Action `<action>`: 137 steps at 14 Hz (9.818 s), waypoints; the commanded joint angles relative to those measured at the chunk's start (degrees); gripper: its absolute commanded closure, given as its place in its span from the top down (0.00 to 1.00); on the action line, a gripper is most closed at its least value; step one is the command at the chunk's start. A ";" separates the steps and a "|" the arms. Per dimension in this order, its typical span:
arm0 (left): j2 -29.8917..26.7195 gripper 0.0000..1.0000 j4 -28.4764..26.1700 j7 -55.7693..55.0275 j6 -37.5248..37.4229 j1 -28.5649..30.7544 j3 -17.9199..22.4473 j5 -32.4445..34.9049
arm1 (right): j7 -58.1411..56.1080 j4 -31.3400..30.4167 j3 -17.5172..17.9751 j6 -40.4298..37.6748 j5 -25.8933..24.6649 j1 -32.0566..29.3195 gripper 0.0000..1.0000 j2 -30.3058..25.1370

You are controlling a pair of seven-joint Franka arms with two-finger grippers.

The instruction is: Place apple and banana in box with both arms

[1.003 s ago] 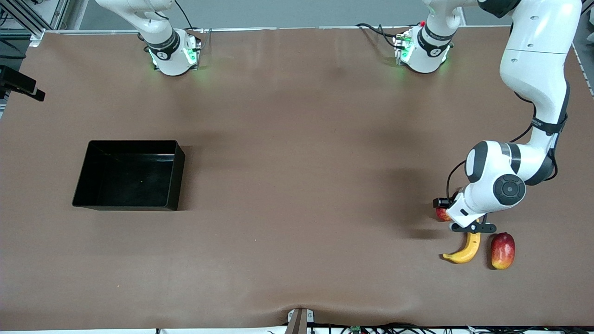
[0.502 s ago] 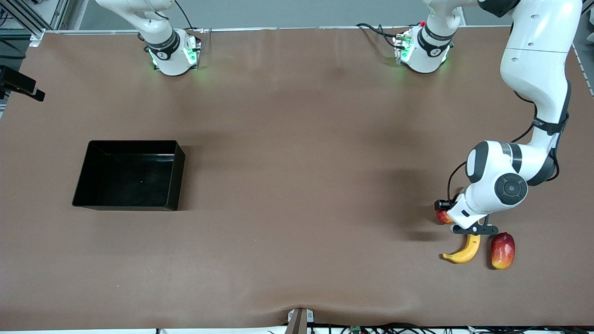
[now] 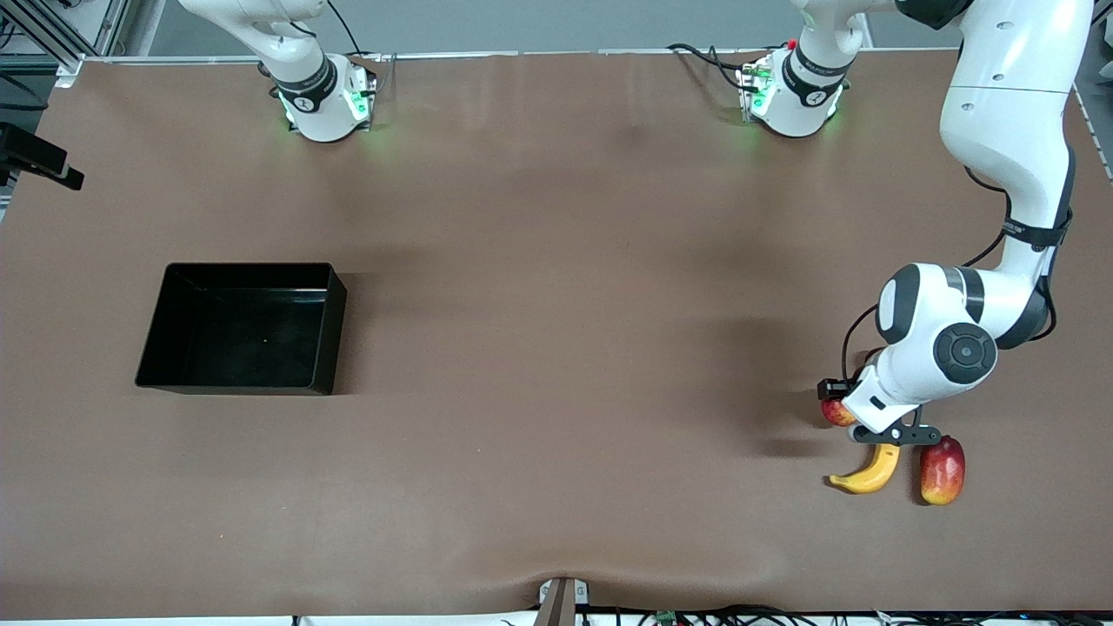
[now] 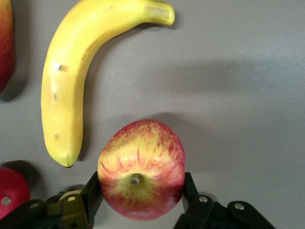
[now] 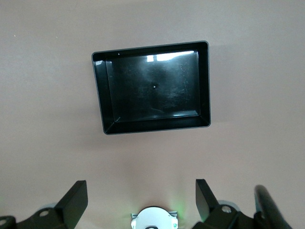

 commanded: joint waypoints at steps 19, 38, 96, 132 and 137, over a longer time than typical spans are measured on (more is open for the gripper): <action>-8.13 0.00 -0.57 -1.83 -7.60 -0.54 -0.63 1.28 | 0.13 0.92 0.35 0.02 0.79 -4.42 1.00 5.54; -10.15 0.00 1.36 -1.92 -12.18 -0.36 -2.39 0.75 | -12.17 -15.31 0.70 23.29 4.21 -19.37 1.00 26.31; -11.74 0.00 1.71 -31.85 -16.93 -2.11 -21.80 0.49 | 35.84 -16.93 -3.15 42.42 18.12 39.97 1.00 24.48; -6.56 1.00 5.92 -26.84 -13.59 -0.56 -20.84 8.92 | 4.00 -7.95 2.99 9.42 0.44 -1.53 1.00 -3.65; 1.25 1.00 7.16 -10.90 -9.56 9.29 -20.84 21.91 | 4.00 -7.69 2.90 11.00 0.52 -1.44 1.00 -1.38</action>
